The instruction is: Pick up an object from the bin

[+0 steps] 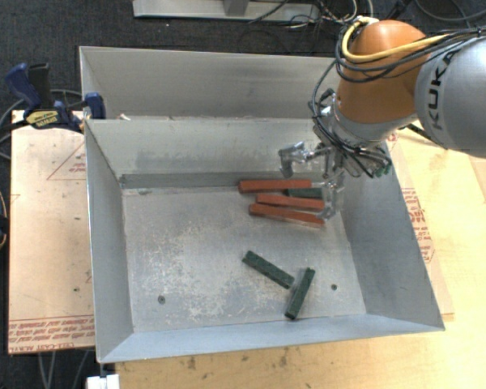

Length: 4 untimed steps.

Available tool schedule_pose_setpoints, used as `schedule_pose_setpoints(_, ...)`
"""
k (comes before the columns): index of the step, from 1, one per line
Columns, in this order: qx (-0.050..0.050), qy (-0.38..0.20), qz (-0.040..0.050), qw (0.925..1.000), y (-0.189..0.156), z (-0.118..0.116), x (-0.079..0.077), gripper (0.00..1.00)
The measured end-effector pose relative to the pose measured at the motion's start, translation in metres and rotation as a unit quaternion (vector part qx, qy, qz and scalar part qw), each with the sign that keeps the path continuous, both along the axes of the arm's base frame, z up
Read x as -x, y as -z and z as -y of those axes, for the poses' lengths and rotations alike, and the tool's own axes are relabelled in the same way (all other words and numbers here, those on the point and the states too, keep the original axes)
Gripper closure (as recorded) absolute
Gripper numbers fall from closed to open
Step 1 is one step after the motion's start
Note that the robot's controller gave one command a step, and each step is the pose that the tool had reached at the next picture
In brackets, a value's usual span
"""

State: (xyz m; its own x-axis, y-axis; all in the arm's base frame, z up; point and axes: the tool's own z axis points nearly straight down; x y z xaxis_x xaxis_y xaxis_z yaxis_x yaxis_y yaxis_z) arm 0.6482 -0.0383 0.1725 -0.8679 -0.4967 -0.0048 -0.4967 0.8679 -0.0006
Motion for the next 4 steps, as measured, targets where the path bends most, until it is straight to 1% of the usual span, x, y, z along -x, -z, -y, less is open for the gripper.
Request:
schedule_pose_setpoints(1, -0.001, -0.017, -0.0028, 0.9998, 0.106, 0.002, -0.004, 0.0)
schedule_pose_setpoints(2, -0.001, -0.016, 0.0012, 0.9999, 0.098, 0.001, -0.007, 1.0)
schedule_pose_setpoints(3, 0.002, -0.225, 0.0029, 0.9744, -0.042, -0.007, 0.013, 1.0)
schedule_pose_setpoints(4, 0.001, -0.224, 0.0001, 0.9746, -0.039, -0.007, 0.014, 0.0)
